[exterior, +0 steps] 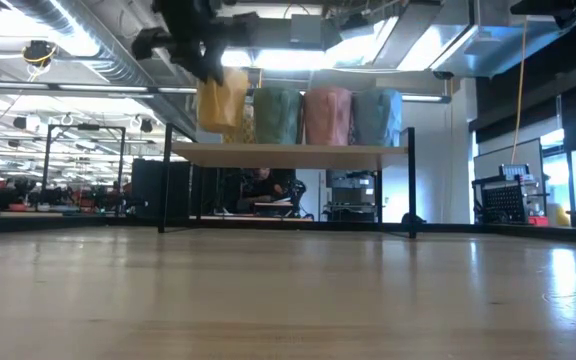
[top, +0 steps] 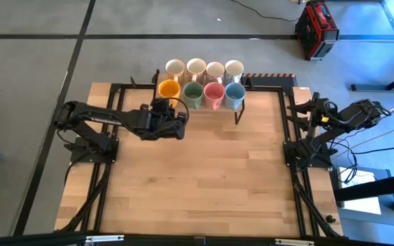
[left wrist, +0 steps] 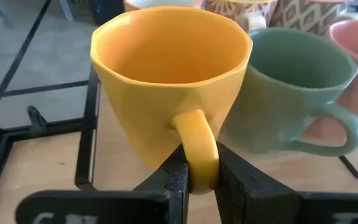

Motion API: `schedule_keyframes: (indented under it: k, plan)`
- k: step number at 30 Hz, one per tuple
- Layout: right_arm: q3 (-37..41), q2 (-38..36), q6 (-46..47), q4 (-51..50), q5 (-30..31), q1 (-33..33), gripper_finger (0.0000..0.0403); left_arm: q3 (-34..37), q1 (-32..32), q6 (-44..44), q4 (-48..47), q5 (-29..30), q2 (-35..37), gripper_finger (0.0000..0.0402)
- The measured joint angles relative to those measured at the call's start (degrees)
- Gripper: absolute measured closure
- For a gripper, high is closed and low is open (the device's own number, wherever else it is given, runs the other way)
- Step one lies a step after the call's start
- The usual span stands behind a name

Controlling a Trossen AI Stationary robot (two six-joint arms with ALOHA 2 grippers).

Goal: Place coffee mugs
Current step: Put the yellow mug on the shelf

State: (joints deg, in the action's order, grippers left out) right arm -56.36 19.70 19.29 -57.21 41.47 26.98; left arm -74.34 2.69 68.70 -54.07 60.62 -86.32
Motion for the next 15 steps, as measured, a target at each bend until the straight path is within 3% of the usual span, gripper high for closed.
schedule_keyframes:
  k: [15]
  plan:
    - [0.0,0.0,-0.04,-0.62,0.02,0.0,0.0223,2.11,-2.71,-1.81,1.98,1.53,-1.25,0.0358]
